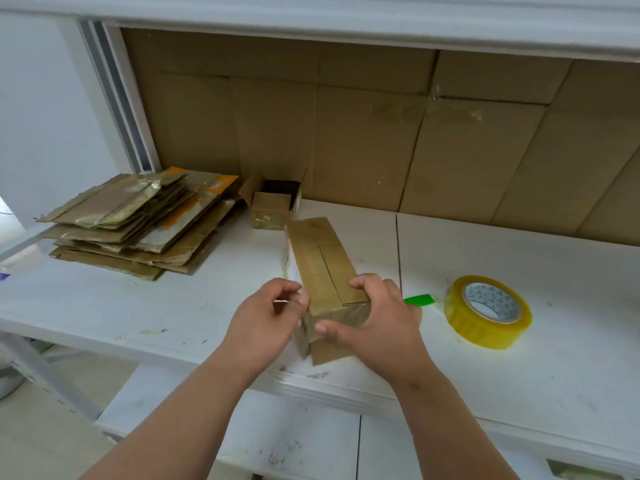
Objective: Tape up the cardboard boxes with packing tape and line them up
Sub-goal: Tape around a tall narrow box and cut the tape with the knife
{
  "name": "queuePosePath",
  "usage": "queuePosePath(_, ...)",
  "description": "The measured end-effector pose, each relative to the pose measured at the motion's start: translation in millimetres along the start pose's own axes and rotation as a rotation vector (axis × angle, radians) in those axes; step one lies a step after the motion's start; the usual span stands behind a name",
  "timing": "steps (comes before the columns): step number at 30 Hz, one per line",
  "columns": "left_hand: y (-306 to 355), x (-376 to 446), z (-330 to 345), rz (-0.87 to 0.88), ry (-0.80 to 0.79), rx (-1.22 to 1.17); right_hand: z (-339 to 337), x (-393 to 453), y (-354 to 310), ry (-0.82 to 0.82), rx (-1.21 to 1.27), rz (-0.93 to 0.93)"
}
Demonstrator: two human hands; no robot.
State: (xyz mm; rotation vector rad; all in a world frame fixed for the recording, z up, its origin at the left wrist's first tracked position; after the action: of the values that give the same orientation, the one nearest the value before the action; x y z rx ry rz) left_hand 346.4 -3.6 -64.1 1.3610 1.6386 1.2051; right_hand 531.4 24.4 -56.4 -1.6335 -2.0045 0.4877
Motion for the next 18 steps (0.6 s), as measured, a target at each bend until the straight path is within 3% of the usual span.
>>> queuePosePath(4,5.2,-6.5,12.2,-0.014,-0.096,-0.014,-10.5,0.2,8.4,0.002,0.170,-0.101)
queuePosePath(10,12.2,-9.1,15.3,0.016,-0.052,0.048,-11.3,5.1,17.1,0.030,0.306,-0.106)
queuePosePath(18,4.4,-9.9,17.5,-0.065,-0.036,-0.114,-14.9,12.3,19.0,0.057,0.373,-0.121)
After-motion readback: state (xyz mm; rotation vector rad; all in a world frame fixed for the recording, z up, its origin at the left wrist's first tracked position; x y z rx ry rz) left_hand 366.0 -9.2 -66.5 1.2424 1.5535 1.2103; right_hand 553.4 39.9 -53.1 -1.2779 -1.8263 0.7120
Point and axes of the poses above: each hand's wrist, its own x-axis towards the middle knuckle, its own z-axis out of the palm, y = z × x, the point moved 7 cm from there along x, towards the middle knuckle, and after that the axes turned 5 degrees about -x, right-handed, at the moved point
